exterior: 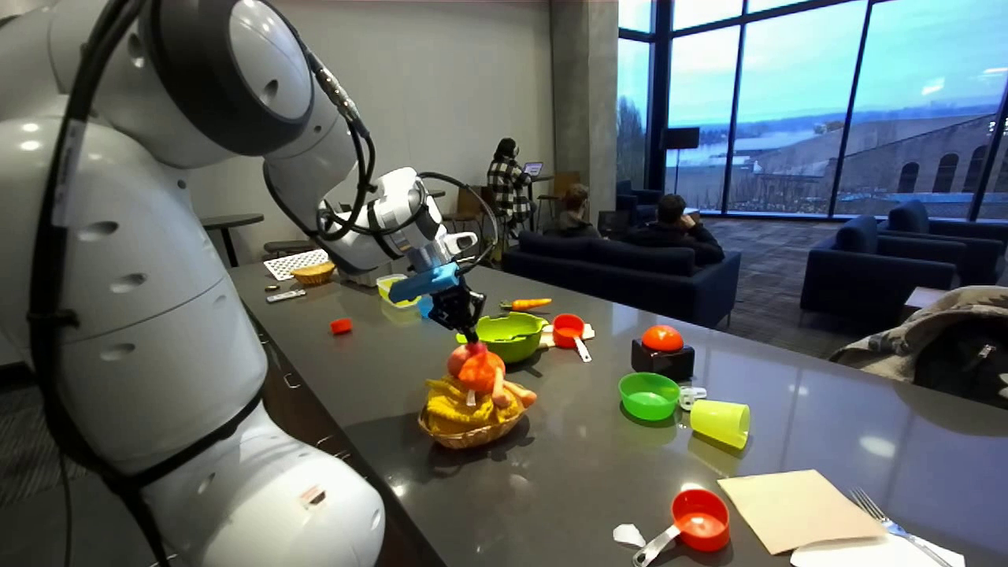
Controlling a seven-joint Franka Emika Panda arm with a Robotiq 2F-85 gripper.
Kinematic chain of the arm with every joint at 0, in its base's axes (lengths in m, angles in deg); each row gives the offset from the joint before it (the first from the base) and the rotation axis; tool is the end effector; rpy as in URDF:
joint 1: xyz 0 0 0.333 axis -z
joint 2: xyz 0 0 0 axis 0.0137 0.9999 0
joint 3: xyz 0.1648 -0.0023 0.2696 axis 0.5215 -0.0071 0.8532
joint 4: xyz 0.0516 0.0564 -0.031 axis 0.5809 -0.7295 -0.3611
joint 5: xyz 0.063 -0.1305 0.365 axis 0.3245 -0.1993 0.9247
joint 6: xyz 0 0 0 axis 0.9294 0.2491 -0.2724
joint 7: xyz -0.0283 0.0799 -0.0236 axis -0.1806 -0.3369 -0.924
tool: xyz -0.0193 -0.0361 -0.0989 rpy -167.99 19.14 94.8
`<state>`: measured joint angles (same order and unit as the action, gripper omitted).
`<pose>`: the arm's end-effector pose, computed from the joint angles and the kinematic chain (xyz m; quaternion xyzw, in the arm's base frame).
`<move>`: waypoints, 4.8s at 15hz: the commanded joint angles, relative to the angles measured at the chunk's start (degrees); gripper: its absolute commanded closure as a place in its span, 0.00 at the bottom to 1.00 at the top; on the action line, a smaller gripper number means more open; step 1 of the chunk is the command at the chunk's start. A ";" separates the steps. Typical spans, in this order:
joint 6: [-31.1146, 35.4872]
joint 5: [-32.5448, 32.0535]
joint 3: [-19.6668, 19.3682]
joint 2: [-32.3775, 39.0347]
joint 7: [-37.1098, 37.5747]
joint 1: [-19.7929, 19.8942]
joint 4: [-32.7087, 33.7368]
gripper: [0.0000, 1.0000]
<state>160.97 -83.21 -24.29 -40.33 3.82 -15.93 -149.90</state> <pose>0.4095 0.2734 0.4046 0.9550 0.2436 0.0991 0.1370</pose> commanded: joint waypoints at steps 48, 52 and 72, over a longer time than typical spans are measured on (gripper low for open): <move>29.74 0.34 1.14 -1.08 14.14 8.94 -15.84 0.00; 26.69 0.07 1.00 -1.97 12.67 9.09 -14.61 0.00; 22.67 -6.48 -3.73 -5.09 14.78 16.51 -13.87 0.00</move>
<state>183.80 -89.84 -27.73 -45.37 18.80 0.85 -163.81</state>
